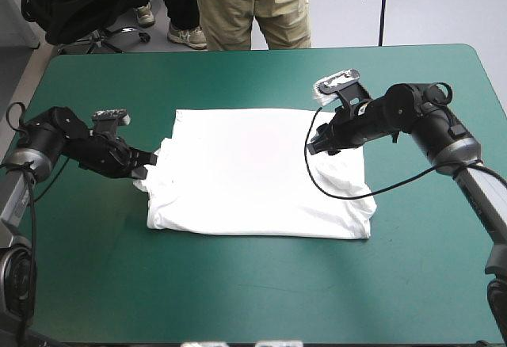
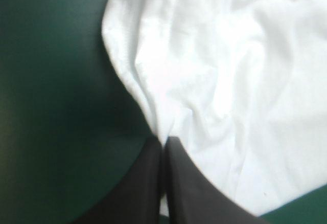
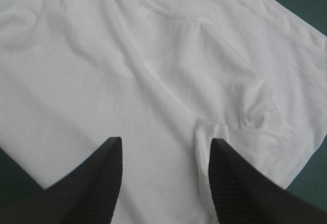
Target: Fold the cloth
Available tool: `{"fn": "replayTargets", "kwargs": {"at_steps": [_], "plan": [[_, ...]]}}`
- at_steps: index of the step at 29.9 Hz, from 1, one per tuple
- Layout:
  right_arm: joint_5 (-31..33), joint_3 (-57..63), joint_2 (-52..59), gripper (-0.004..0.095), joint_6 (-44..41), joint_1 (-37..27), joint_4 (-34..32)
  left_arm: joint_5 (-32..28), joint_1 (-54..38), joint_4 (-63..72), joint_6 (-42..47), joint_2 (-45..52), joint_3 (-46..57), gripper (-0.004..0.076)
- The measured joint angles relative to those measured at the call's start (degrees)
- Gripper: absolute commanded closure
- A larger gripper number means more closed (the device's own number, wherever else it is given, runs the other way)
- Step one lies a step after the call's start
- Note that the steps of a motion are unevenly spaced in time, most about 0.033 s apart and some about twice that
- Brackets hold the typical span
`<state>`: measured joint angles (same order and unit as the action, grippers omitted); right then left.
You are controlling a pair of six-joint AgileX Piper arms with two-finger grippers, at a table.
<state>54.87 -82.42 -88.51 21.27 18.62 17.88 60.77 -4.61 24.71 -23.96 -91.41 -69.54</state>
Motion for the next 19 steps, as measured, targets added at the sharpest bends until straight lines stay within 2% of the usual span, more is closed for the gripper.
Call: {"fn": "replayTargets", "kwargs": {"at_steps": [8,19], "plan": [[0.4,0.0,0.0,0.0412,0.0,0.0,0.0,4.6,7.6,-0.1,0.0,0.8,-3.5,0.0741],[2.7,0.0,0.0,0.0412,0.0,0.0,0.1,3.6,18.9,-6.6,2.6,-8.6,-3.5,0.0736]]}}
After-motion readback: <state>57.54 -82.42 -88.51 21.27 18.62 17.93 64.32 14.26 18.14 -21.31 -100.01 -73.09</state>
